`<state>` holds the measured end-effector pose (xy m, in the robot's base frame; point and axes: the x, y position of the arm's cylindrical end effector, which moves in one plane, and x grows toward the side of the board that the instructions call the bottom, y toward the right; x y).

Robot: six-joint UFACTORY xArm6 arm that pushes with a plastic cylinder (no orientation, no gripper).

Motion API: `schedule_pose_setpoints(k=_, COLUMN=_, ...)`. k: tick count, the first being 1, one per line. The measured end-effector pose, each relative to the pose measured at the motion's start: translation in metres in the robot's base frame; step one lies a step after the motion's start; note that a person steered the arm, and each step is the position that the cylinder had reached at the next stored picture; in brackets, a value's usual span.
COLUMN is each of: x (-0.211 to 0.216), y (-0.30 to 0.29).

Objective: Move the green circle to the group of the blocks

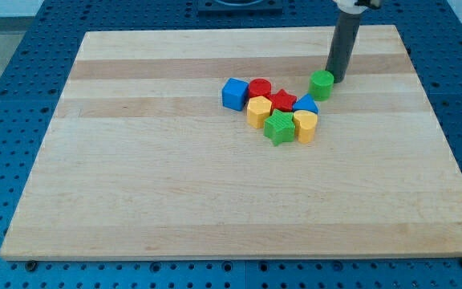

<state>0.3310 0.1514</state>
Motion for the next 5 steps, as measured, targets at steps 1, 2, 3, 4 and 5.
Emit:
schedule_pose_setpoints(k=1, x=0.004, y=-0.008)
schedule_pose_setpoints(k=2, x=0.006, y=-0.016)
schedule_pose_setpoints(k=3, x=0.009, y=-0.021)
schedule_pose_setpoints(k=4, x=0.009, y=-0.027)
schedule_pose_setpoints(k=5, x=0.01, y=-0.03)
